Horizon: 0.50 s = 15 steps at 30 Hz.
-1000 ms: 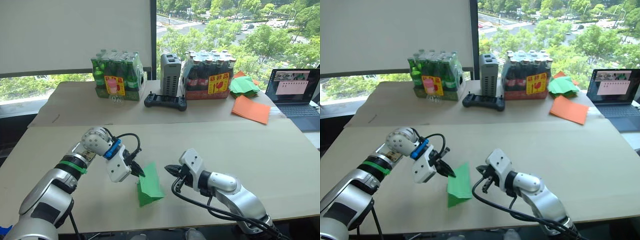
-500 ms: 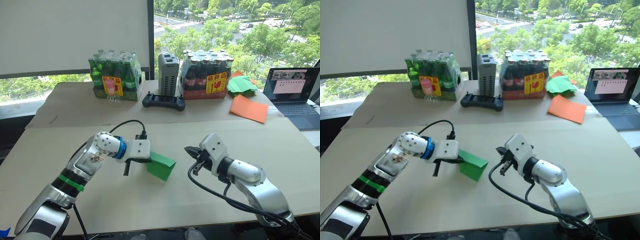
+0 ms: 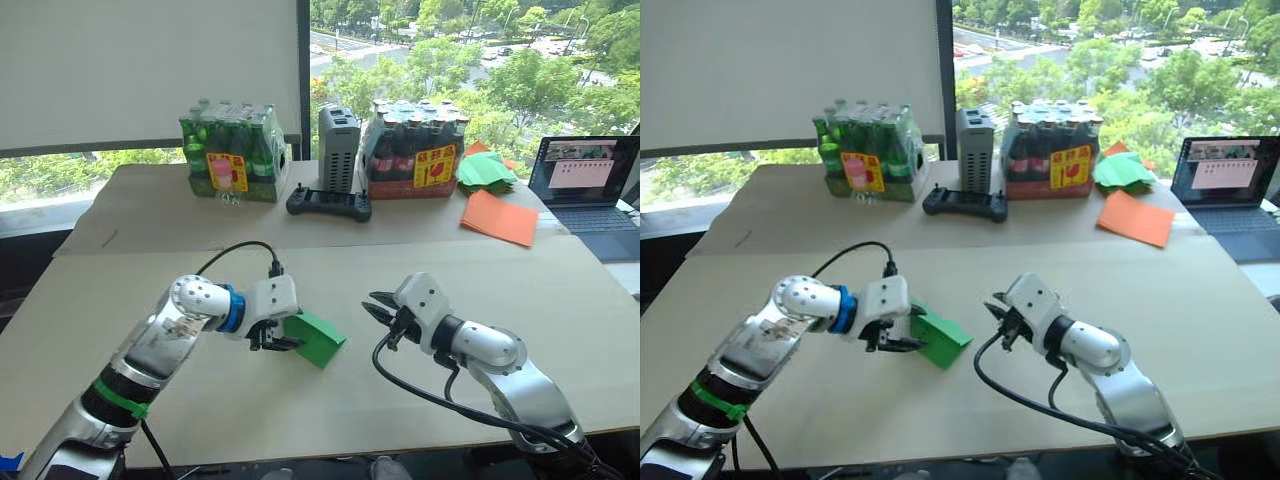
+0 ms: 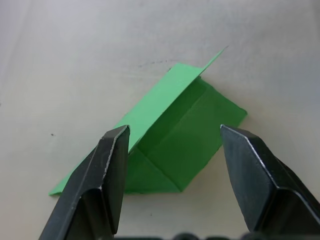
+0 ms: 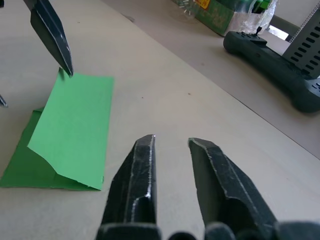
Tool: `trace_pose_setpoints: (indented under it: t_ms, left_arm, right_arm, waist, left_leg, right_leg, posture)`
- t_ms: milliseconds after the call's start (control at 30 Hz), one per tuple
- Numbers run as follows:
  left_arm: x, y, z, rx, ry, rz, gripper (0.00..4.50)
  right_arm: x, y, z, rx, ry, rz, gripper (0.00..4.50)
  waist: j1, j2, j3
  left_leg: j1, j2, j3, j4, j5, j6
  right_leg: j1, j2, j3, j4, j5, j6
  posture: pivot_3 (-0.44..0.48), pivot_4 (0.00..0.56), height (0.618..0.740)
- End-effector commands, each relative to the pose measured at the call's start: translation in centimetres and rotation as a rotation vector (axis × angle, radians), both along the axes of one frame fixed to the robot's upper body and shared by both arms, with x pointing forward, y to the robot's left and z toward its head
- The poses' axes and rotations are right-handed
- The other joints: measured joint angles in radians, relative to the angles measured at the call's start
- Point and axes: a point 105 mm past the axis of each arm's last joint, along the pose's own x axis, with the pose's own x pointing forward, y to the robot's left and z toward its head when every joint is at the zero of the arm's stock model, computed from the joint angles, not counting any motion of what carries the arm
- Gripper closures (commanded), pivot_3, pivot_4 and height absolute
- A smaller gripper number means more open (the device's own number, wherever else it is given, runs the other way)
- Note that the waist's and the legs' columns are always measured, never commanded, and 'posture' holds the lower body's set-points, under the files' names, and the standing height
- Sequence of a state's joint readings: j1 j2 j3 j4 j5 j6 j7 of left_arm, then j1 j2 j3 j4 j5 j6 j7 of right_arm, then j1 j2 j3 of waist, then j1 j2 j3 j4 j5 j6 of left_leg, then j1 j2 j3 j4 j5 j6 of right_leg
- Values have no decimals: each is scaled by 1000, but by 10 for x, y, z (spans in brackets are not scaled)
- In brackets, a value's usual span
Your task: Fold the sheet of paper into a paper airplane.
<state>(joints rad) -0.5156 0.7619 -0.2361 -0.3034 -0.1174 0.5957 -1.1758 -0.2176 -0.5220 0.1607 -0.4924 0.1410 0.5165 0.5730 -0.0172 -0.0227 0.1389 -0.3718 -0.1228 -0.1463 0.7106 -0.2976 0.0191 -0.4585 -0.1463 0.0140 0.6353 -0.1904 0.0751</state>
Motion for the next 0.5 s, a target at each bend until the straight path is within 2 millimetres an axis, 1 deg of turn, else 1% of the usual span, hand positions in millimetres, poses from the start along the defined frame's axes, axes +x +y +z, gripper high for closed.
trace_pose_setpoints:
  t_ms: [33,100,167,200,233,300,367,433,500]
  left_arm:
    - [-7,12,20,-68,-37,-38,1655]
    - [-12,21,19,-82,-18,-41,1655]
    - [-15,35,16,-125,20,-5,1655]
    - [-15,38,16,-154,32,9,1655]
    - [-16,40,16,-173,35,17,1655]
    - [-14,42,17,-238,37,56,1655]
    - [-14,42,14,-276,46,89,1655]
    - [-16,41,8,-279,47,102,1655]
    - [-18,36,8,-309,50,111,1655]
  right_arm:
    - [-19,24,14,22,-68,116,1849]
    - [-25,32,15,31,-74,142,1148]
    - [-30,41,9,17,-74,157,464]
    - [-30,44,6,11,-79,155,102]
    - [-30,45,5,6,-83,151,17]
    - [-29,49,1,7,-88,136,17]
    - [-29,54,-10,-22,-75,140,17]
    - [-25,55,-17,-31,-69,109,17]
    - [-20,56,-20,-29,-81,78,17]
  waist:
    - [1,0,0]
    - [3,0,0]
    - [3,0,0]
    - [3,0,0]
    - [3,0,0]
    - [8,0,0]
    - [10,0,0]
    - [8,0,0]
    - [6,0,0]
  left_leg:
    - [0,0,0,0,0,0]
    - [0,0,0,0,0,0]
    - [0,0,0,0,0,0]
    - [0,0,0,0,0,0]
    - [0,0,0,0,0,0]
    - [0,0,0,0,0,0]
    - [0,0,0,0,0,0]
    - [1,0,0,0,0,0]
    - [1,0,0,0,0,0]
  right_leg:
    - [0,0,0,0,0,0]
    - [0,0,0,0,0,0]
    - [0,0,0,-1,0,0]
    - [1,0,0,-1,0,0]
    - [1,0,0,-1,0,0]
    - [1,0,0,-1,0,0]
    - [1,0,0,-1,0,0]
    - [1,0,0,-1,0,0]
    - [1,0,0,-1,0,0]
  posture:
    - [0,150,696]
    - [0,150,696]
    - [0,150,696]
    - [0,150,696]
    - [0,150,696]
    - [0,150,696]
    - [0,150,696]
    - [0,150,696]
    - [0,150,696]
